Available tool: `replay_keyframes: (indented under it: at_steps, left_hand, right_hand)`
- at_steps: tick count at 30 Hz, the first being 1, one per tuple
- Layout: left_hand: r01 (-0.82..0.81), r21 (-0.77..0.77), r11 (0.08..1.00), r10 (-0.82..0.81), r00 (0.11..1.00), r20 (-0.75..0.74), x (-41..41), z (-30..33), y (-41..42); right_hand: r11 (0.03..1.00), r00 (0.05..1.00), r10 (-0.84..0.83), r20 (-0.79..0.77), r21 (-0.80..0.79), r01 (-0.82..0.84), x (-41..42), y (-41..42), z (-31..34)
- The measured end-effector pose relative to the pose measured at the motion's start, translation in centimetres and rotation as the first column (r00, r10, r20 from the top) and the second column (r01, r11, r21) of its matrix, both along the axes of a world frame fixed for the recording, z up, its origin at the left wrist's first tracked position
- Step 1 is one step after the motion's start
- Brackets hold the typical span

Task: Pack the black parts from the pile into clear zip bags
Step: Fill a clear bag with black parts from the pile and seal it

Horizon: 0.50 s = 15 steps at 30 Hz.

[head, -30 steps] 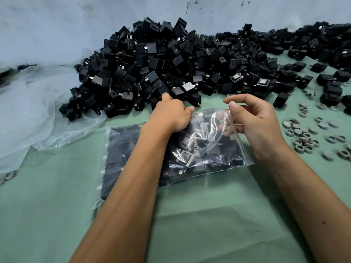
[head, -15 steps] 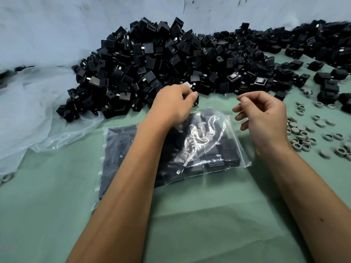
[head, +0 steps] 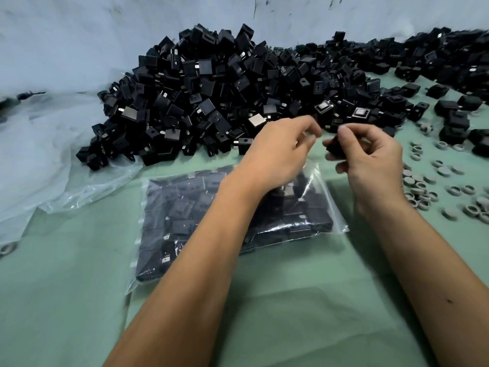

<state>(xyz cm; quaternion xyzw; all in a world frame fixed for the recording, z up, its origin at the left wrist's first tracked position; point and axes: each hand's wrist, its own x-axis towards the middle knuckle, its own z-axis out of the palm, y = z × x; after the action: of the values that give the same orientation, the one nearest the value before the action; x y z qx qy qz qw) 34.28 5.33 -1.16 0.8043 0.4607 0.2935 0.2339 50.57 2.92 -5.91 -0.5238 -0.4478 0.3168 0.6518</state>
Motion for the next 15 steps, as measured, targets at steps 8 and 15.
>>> replay_keyframes:
  at_steps: [8, 15]
  left_hand:
    - [0.057, 0.071, 0.996, -0.033, 0.954, -0.299, -2.0, -0.2, 0.7]
    - [0.061, 0.173, 0.983, -0.019, 0.972, -0.236, -2.6, 0.3, 0.8]
  right_hand:
    - [0.931, 0.973, 0.196, -0.12, -0.289, -0.223, 0.4, -0.2, 0.3]
    - [0.854, 0.907, 0.413, -0.079, -0.314, -0.416, 0.6, -0.7, 0.5]
